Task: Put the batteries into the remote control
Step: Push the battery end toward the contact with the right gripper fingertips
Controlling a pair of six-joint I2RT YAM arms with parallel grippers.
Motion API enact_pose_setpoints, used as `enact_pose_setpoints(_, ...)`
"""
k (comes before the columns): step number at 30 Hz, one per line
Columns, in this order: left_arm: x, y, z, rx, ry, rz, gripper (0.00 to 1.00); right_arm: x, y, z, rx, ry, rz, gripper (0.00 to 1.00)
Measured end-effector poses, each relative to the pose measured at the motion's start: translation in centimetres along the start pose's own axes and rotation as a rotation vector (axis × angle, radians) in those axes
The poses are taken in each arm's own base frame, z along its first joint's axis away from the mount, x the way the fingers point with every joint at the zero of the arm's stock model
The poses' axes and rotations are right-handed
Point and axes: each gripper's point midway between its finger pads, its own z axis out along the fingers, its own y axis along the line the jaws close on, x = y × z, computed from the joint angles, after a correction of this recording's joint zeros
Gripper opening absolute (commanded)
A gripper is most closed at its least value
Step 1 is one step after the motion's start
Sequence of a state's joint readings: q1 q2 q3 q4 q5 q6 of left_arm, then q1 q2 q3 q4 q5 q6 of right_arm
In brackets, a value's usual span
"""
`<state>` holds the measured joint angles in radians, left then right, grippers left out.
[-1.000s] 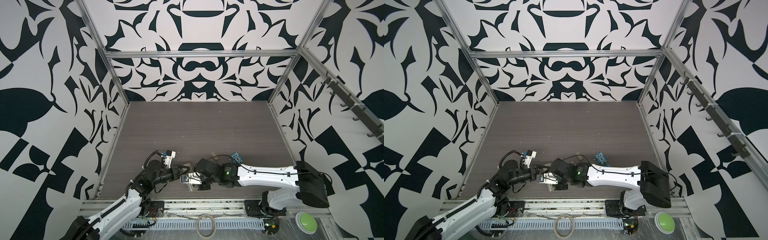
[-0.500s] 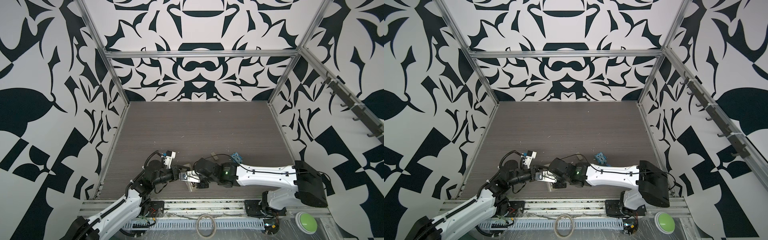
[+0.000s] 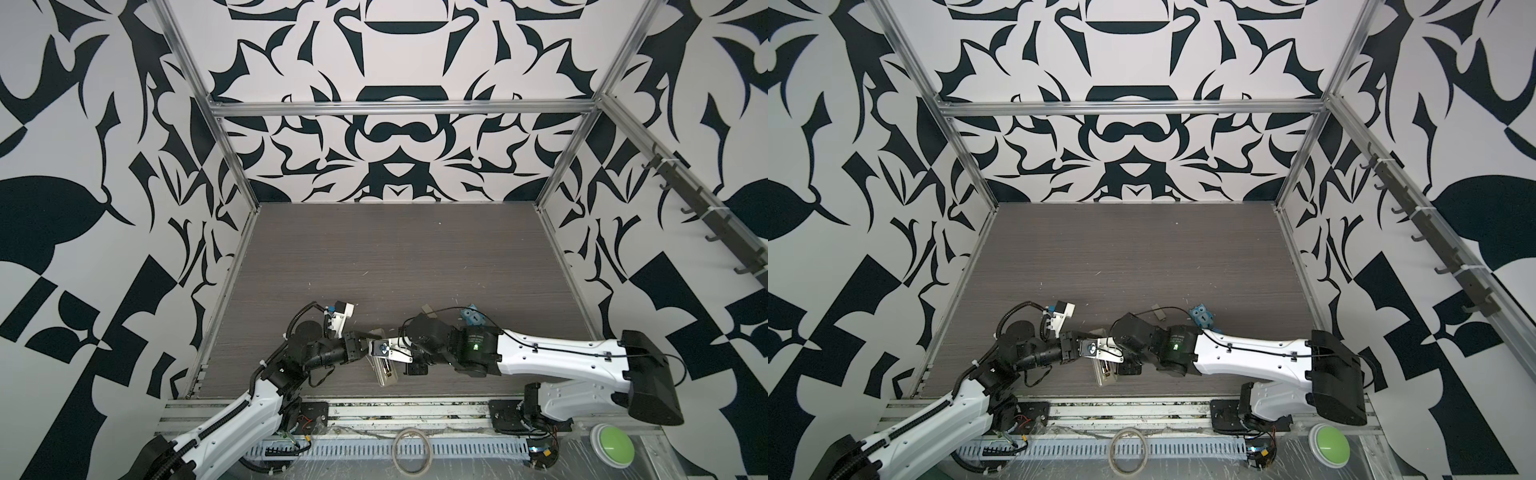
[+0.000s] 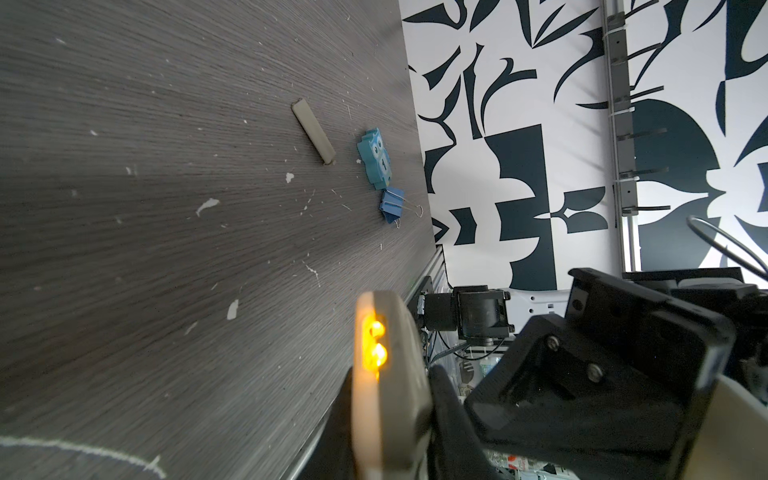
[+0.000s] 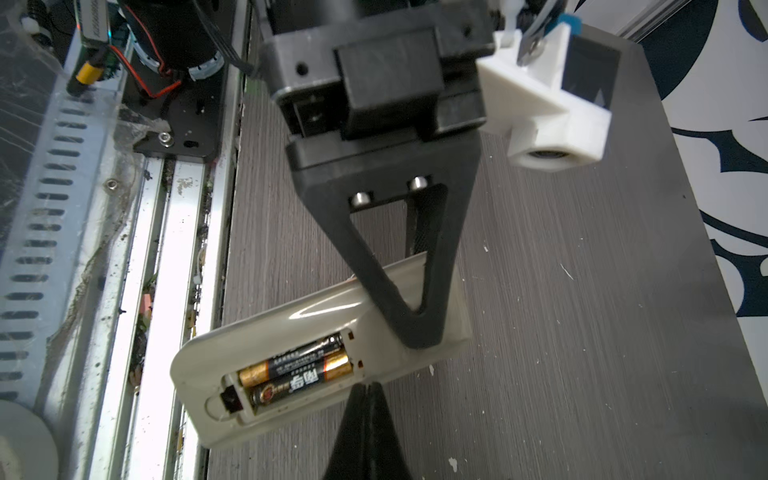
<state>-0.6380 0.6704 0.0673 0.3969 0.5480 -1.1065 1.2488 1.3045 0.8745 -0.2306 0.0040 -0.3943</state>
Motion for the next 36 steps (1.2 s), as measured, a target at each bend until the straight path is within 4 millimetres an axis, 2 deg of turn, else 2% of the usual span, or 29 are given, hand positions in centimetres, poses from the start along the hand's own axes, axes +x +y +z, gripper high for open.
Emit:
enact_pose_setpoints(17,0.0,0.0,0.0,0.002,0.000,0.003,0.00,1.0,1.4,1.6,-0.068,0.039,-0.011,0.00)
enact_pose_setpoints(29,0.0,2.1,-0.1,-0.089,-0.017,-0.032,0.00,2.0,1.0,4.2,-0.052,0.131,0.004,0.00)
enact_pose_setpoints(36,-0.3,2.5,-0.1,-0.106,-0.033,-0.032,0.00,2.1,0.6,4.6,-0.035,0.159,0.022,0.00)
